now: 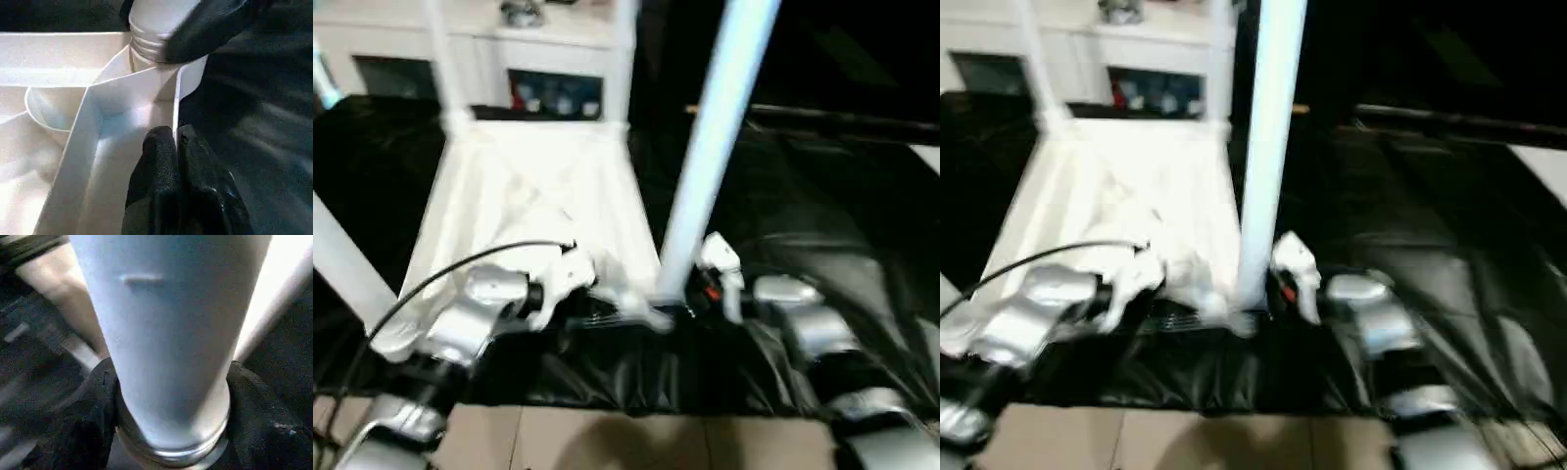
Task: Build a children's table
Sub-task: Rotate leg to tighten
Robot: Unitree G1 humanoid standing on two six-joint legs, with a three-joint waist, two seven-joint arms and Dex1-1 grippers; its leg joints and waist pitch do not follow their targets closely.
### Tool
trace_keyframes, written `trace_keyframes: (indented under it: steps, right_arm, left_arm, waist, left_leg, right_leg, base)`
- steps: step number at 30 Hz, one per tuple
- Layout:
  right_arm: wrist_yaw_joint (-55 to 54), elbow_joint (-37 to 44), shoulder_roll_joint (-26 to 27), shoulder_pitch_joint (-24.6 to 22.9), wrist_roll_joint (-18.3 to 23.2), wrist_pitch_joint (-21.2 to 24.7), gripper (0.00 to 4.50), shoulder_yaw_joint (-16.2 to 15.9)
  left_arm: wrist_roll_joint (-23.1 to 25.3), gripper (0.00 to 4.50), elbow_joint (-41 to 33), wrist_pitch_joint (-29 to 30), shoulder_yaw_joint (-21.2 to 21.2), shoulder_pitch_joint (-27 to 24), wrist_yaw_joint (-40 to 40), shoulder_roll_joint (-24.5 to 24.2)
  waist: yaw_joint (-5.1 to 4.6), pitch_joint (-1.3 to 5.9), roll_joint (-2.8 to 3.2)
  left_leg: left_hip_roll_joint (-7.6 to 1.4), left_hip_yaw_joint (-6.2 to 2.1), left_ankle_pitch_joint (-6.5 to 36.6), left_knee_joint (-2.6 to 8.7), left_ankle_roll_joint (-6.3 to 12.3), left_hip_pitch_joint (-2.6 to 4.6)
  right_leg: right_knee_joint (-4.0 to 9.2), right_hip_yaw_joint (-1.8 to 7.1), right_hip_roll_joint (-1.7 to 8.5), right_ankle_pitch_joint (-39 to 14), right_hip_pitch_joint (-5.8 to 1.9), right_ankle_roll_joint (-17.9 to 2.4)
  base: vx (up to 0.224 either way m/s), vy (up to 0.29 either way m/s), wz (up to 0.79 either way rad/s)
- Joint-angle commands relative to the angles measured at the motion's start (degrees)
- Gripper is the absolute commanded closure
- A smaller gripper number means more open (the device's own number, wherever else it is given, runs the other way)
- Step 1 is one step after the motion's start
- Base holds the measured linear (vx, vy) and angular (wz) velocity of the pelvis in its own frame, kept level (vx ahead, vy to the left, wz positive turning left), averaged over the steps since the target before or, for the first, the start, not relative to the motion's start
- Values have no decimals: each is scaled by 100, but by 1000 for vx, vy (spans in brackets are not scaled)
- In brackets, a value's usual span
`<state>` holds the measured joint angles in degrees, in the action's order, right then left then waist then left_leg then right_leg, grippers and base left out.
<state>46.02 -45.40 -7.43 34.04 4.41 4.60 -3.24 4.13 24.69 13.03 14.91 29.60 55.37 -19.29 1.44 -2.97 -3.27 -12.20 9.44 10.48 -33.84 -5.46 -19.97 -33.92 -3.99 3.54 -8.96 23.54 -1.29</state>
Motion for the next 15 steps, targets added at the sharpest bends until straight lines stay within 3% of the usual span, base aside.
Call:
trace_keyframes:
  steps: [1,3,6,7,9,13,15]
  right_arm:
    - [-590,-237,461,148,77,75,178,-92]
    - [-953,-351,638,211,87,52,178,-13]
    - [-1687,-492,1046,319,-101,-173,178,38]
    - [-1687,-492,1046,319,-101,-173,143,38]
    - [-1353,-357,1022,235,-205,-356,108,-127]
    - [-801,-202,829,162,-107,-338,87,-167]
    - [-485,-104,591,147,-137,-392,62,-243]
  left_arm:
    - [8,450,-116,184,121,183,-495,402]
    - [43,450,-116,277,112,219,-719,560]
    - [168,450,-96,325,183,261,-1089,921]
    - [168,450,-96,325,183,261,-1089,921]
    - [171,450,-116,276,243,240,-1050,981]
    - [121,450,-249,210,314,149,-834,891]
    - [38,450,-378,109,361,52,-526,719]
  waist:
    - [-25,297,37]
    - [-43,307,83]
    - [-106,328,96]
    - [-116,325,91]
    - [-102,337,85]
    - [-77,348,74]
    - [-58,355,134]
  left_leg:
    - [-38,-66,1946,427,-56,-19]
    - [-43,-74,1991,427,-57,14]
    - [-54,-65,1990,438,-4,22]
    - [-54,-65,1999,441,3,16]
    - [-55,-55,1980,442,79,4]
    - [-63,-33,1806,443,168,-17]
    - [-76,-22,1683,444,201,-9]
  right_leg:
    - [620,127,426,-3744,-256,-282]
    - [611,129,411,-3607,-222,-339]
    - [577,166,386,-2945,-205,-610]
    - [562,164,379,-2871,-211,-650]
    - [535,186,381,-2638,-232,-754]
    - [490,217,384,-2301,-264,-896]
    - [462,229,379,-1998,-275,-1028]
  base:
    - [0,0,0]
    - [0,0,0]
    - [0,0,0]
    - [0,0,0]
    - [0,0,0]
    - [0,0,0]
    - [0,0,0]
